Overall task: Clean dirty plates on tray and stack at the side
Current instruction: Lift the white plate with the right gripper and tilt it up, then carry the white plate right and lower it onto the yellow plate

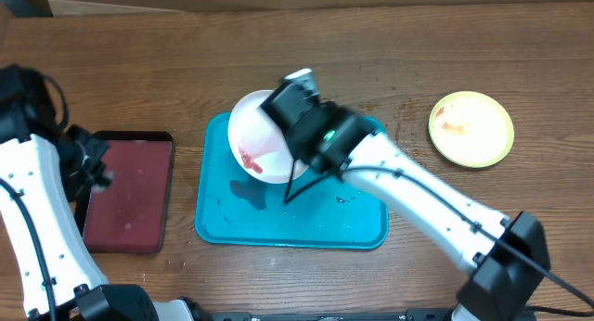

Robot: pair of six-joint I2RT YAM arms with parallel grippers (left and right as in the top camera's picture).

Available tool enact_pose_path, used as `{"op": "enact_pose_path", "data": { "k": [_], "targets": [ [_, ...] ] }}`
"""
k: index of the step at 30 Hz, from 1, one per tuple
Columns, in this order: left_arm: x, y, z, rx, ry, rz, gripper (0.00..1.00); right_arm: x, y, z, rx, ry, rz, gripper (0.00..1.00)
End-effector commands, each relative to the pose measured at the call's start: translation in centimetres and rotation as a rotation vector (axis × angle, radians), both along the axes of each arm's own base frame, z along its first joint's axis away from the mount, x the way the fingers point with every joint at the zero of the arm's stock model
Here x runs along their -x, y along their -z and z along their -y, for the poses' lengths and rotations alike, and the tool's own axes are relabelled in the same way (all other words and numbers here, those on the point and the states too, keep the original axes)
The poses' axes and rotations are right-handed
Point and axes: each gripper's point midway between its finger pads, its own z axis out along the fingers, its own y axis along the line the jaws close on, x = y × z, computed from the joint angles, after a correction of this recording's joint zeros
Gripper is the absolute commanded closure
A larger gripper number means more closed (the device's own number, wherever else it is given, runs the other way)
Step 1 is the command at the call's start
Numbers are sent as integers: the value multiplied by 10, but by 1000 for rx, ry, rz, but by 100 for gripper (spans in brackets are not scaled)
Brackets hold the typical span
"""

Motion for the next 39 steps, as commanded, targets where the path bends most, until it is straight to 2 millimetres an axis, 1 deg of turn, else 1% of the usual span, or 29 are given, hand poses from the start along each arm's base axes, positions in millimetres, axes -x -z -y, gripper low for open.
{"op": "enact_pose_path", "data": {
  "k": [1,4,5,7,10,13,15,21,24,26,28,30,32,34,36,38,39],
  "targets": [
    [10,20,-6,39,-21,-29,96,-6,-60,16,316,22,314,96],
    [14,36,-5,77,-40,-37,96,7,-92,15,446,65,477,96],
    [14,40,-4,87,-36,-38,96,11,-99,13,476,72,513,96],
    [14,48,-3,101,-18,-38,96,20,-113,9,539,73,573,96],
    [13,54,-1,110,-17,-36,96,30,-124,1,607,51,616,96],
    [12,55,0,117,-5,-31,96,37,-132,-2,640,54,650,96],
    [11,55,0,117,-5,-30,96,39,-132,-4,637,48,652,96],
    [11,55,0,116,0,-31,96,39,-132,-4,637,46,651,96],
    [11,55,0,116,2,-30,96,35,-130,-1,603,69,648,96],
    [11,55,0,115,2,-30,96,28,-120,1,542,69,609,96],
    [11,55,0,115,3,-31,96,17,-95,6,457,45,502,96],
    [11,55,0,115,10,-31,96,7,-67,16,353,52,363,96],
    [11,55,0,115,10,-31,96,-4,-41,35,235,116,218,96],
    [11,55,0,115,10,-30,96,-18,-19,60,91,220,76,96],
    [11,55,-1,114,10,-29,96,-32,-3,82,-27,282,-46,96],
    [11,55,0,115,10,-30,96,-47,12,113,-196,348,-195,96],
    [11,55,0,115,10,-30,96,-53,15,127,-272,377,-248,96]
  ]
}}
